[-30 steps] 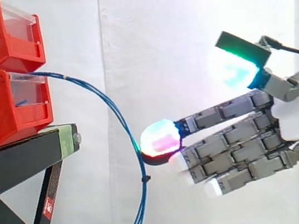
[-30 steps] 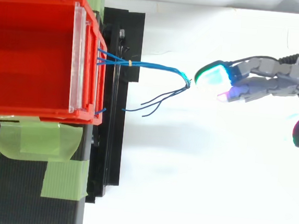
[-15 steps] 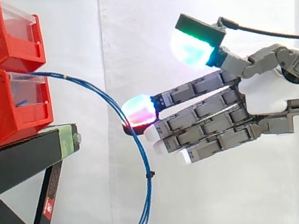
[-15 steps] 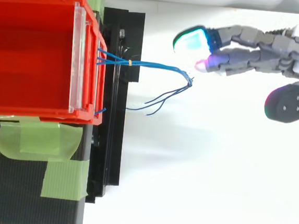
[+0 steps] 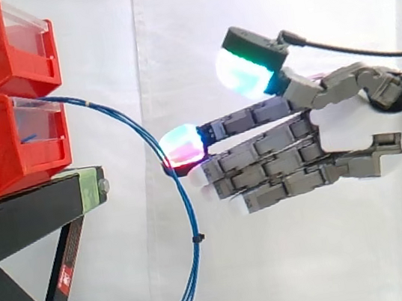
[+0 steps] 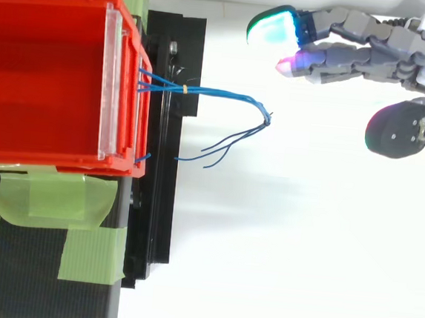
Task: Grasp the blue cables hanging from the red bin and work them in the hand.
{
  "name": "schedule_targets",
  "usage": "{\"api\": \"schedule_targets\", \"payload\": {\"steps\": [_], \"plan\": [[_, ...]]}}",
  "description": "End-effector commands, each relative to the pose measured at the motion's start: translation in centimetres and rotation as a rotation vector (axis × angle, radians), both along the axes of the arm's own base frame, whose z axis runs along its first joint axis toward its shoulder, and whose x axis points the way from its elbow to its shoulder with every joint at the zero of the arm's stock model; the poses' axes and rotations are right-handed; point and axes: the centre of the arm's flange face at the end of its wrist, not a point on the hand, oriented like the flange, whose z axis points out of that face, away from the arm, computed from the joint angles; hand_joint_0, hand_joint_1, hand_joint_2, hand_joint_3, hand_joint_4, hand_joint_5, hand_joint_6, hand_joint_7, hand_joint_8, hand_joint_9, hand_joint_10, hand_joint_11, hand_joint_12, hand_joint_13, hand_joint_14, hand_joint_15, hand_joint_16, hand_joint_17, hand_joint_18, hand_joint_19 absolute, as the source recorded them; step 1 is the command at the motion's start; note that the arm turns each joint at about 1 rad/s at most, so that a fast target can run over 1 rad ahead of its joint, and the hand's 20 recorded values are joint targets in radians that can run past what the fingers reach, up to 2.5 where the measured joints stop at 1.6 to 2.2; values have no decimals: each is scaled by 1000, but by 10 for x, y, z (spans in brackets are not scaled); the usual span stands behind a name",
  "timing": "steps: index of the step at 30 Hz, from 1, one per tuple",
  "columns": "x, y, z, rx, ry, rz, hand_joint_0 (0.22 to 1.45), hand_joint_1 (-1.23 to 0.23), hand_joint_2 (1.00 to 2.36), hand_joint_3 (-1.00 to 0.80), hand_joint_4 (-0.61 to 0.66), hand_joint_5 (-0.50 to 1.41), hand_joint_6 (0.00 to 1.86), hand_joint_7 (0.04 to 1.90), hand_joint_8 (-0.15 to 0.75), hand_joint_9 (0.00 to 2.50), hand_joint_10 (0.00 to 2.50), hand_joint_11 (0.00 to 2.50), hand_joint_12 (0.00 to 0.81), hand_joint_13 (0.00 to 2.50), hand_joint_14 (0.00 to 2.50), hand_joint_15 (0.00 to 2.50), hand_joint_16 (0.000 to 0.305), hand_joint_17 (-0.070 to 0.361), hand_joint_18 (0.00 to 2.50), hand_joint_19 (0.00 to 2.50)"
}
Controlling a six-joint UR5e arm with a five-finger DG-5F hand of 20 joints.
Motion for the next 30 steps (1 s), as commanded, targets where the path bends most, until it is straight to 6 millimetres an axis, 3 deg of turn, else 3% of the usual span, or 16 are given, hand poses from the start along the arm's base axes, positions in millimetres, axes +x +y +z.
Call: {"api": "schedule_targets", "payload": {"steps": [1,6,19,23,30], "plan": [[17,4,-11,0,1,2,847,-505,1003,-928,190,-266,5,646,305,347,4,215,331,162,6,247,49,109,147,422],[49,11,-12,36,-8,16,848,-507,1003,-929,191,-259,5,644,307,370,5,232,332,200,7,260,48,108,171,413],[55,31,-5,10,26,52,852,-510,1003,-923,206,-225,5,644,326,518,10,389,347,321,10,309,48,107,293,452],[54,33,-7,8,46,78,854,-511,1003,-918,217,-204,5,650,341,641,11,577,358,396,10,351,48,108,370,481],[53,36,-4,4,54,122,865,-519,1004,-908,245,-139,6,683,357,898,10,1168,401,685,19,596,50,112,626,604]]}}
